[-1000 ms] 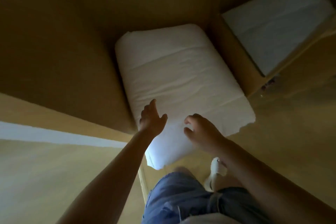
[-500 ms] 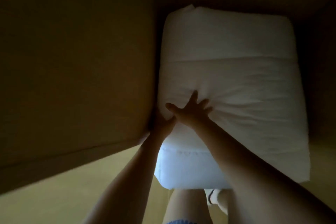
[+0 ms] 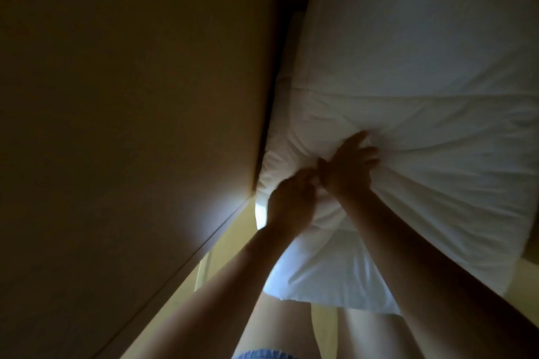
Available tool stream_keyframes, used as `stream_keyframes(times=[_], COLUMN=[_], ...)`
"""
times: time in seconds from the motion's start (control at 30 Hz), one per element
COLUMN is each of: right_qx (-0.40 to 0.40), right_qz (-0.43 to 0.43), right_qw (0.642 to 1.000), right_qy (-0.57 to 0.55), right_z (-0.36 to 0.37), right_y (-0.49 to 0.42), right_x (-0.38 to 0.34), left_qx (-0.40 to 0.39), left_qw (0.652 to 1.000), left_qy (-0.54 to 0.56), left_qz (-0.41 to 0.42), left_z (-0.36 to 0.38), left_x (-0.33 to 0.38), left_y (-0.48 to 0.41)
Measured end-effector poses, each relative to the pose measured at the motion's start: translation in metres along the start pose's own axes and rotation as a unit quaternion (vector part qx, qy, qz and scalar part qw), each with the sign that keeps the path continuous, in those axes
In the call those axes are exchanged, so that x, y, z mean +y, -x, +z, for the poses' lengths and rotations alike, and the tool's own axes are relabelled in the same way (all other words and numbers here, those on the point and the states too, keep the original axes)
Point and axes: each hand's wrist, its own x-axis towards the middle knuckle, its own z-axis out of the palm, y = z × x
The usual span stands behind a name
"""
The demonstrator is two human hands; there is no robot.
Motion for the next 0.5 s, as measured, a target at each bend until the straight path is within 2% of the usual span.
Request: stream_keyframes(times=[0.1,0.2,0.5], right_qx=[-0.014,-0.040,-0.023], right_qz=[-0.013,-0.023,-0.096], right_qw=[1.000,0.999,0.989], right_qy=[0.022,0.025,0.112], right_z=[-0.004,-0.005,0.003], right_y=[0.001,0.000,-0.003], right_x=[0.000,-0.001,0.008], left_qx=[0.085,0.048,0.028], left_qw=[0.976,0.959,0.962], left_qy=[0.124,0.141,0.055], left_qz=[-0.156,-0.240,-0.267], left_z=[-0.008,0.000,0.017], left_x=[0.000,-0.003,-0.027], left_y=[-0.025,-0.050,-0.089])
